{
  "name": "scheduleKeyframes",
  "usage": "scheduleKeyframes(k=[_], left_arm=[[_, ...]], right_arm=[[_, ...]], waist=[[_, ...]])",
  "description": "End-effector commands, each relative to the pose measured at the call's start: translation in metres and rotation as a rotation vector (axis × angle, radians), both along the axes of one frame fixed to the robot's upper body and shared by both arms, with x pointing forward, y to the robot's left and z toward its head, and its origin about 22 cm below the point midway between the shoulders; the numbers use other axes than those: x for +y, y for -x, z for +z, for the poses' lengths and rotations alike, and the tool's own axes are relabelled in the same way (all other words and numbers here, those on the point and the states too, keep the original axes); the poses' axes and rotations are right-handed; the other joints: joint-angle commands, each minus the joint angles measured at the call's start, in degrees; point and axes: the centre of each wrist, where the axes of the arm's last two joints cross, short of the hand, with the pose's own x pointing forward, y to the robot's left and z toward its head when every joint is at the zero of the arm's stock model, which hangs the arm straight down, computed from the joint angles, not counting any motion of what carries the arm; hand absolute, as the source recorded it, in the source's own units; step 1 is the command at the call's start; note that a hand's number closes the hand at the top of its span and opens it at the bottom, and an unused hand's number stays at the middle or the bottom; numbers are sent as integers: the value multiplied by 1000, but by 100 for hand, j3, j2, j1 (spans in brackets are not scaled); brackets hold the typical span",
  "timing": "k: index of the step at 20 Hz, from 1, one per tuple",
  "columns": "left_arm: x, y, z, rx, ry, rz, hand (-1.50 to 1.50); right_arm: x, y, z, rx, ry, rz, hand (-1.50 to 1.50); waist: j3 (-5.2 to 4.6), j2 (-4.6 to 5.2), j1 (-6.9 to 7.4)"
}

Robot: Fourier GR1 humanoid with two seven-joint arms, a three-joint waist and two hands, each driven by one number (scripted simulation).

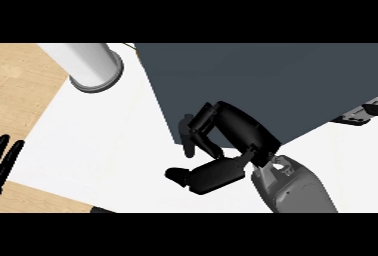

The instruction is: Pick up the bottled water, place it into the cabinet and close the cabinet

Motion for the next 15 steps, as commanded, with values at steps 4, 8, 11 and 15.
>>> scheduleKeyframes(k=[4,8,11,15], left_arm=[[6,0,-3,-3,12,15,-150],[4,3,-4,-4,13,9,-150],[7,0,2,-19,17,0,-150],[10,6,-7,7,17,20,-150]], right_arm=[[30,-59,34,11,-62,-233,150],[31,-74,37,67,-140,-332,-150],[30,-80,36,114,-190,-352,-150],[40,-83,37,120,-191,-371,-150]], waist=[[15,11,-78],[28,11,-56],[39,34,-96],[35,20,-170]])
